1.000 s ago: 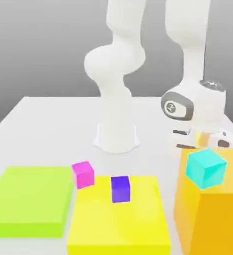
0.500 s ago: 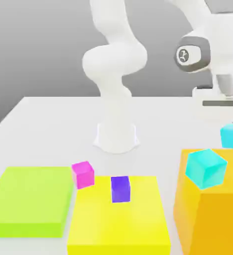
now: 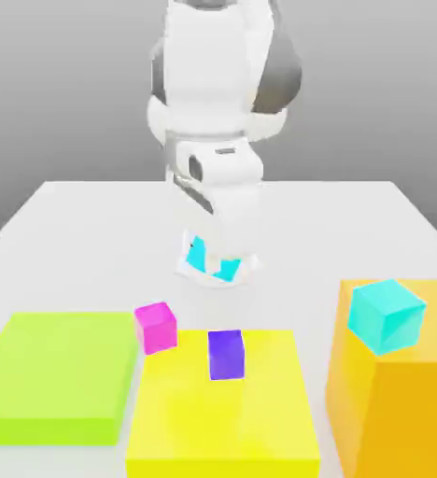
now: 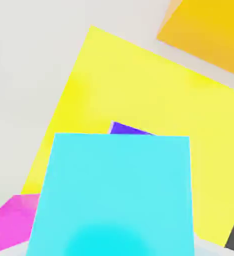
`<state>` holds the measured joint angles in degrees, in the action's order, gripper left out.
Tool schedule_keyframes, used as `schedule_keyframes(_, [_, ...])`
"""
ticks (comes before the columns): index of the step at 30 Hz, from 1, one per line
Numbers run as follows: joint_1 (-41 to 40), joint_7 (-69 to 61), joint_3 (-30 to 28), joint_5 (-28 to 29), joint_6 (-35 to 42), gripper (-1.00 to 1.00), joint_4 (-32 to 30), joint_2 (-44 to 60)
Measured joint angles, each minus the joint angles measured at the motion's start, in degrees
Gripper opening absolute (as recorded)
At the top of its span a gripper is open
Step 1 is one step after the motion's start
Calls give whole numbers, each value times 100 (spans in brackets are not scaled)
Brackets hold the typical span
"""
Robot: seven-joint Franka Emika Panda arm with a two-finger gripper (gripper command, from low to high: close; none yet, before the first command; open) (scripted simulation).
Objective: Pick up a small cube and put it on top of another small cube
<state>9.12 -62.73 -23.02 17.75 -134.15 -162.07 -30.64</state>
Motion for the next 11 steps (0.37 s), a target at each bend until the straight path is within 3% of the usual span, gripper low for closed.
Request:
schedule_keyframes(3, [-138,-224,-296,53,-210,-100,-202,156])
schedule_keyframes(8, [-11,-353,-591,-11,-1327,-100,-433,1076])
schedule_keyframes(9, [8,-370,-631,-20,-1505,100,-465,1222])
schedule_keyframes(11, [8,-369,-631,-20,-1504,100,-465,1222])
